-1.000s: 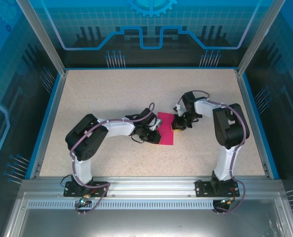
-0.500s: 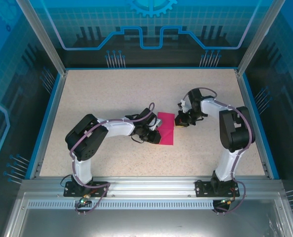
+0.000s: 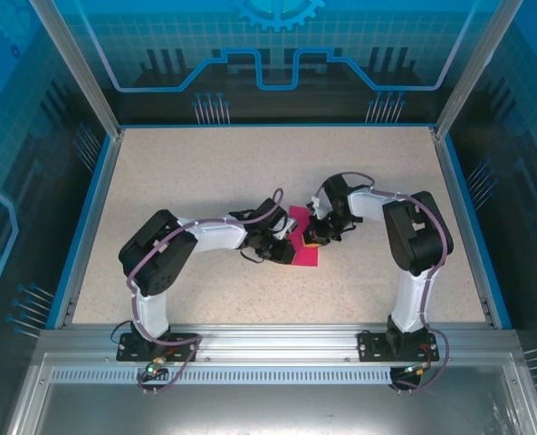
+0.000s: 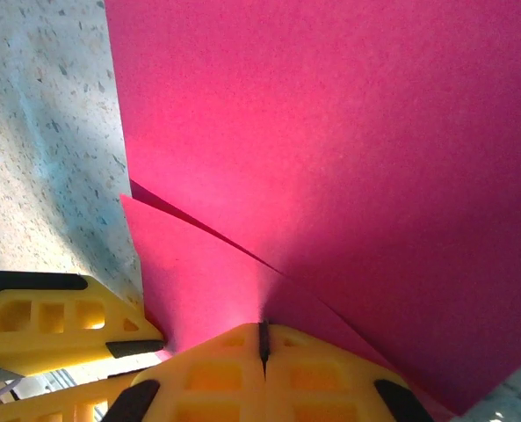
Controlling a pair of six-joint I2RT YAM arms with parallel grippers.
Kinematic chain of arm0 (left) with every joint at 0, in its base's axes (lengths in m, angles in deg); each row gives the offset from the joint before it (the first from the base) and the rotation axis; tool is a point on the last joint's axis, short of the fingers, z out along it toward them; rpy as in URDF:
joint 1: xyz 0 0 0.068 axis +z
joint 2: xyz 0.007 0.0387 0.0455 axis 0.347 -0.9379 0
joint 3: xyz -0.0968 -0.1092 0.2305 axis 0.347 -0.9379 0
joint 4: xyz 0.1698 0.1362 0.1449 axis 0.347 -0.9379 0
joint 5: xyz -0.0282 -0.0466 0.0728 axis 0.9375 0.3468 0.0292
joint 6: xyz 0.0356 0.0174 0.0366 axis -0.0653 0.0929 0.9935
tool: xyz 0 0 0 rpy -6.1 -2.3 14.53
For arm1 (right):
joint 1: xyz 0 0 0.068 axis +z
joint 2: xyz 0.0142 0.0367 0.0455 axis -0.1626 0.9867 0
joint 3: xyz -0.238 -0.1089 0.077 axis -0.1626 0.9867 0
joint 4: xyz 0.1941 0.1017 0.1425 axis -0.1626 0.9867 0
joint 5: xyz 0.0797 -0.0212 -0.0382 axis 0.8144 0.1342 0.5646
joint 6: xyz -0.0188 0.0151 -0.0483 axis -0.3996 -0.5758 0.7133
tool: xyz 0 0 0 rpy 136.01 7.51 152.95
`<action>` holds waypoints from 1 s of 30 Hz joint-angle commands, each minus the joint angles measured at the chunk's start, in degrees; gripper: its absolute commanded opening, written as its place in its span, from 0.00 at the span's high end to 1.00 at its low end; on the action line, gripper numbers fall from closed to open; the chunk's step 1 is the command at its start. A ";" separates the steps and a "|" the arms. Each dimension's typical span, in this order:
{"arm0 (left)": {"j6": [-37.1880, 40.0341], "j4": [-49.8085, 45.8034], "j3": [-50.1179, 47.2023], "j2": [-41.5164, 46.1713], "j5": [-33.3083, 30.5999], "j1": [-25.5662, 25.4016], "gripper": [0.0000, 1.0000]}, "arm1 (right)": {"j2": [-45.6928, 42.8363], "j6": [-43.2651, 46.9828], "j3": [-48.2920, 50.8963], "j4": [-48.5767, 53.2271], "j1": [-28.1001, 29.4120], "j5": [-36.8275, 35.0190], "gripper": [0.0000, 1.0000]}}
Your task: Fold a paper plane with a square sheet of paper (fold left side to right side)
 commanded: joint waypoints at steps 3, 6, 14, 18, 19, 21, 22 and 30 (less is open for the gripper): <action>0.87 -3.77 3.36 1.79 3.63 -0.44 0.80 | 0.96 -0.20 0.57 2.56 0.05 -4.71 1.00; 0.64 -2.92 4.82 1.27 5.64 -0.41 0.81 | 0.94 -0.26 0.51 2.48 0.11 -4.67 1.00; 1.31 -2.79 7.63 -3.05 6.79 -0.49 0.83 | 0.82 -0.43 0.81 2.21 0.22 -4.76 1.00; 1.61 -2.96 7.85 -4.60 5.80 -0.40 0.83 | 0.84 -0.43 1.06 2.20 0.22 -4.93 1.00; 1.62 -2.97 7.71 -4.82 5.26 -0.37 0.84 | 0.83 -0.42 1.07 2.20 0.24 -5.03 1.00; 1.32 -3.15 7.40 -5.09 4.38 -0.13 0.85 | 0.71 -0.43 1.15 2.25 0.23 -5.11 1.00; 0.90 -2.99 6.99 -5.16 4.02 0.09 0.85 | 0.75 -0.43 1.12 2.29 0.22 -5.12 1.00; -0.04 -2.24 2.34 -3.95 3.97 1.05 0.86 | 0.65 -0.18 1.16 2.73 0.06 -5.65 1.00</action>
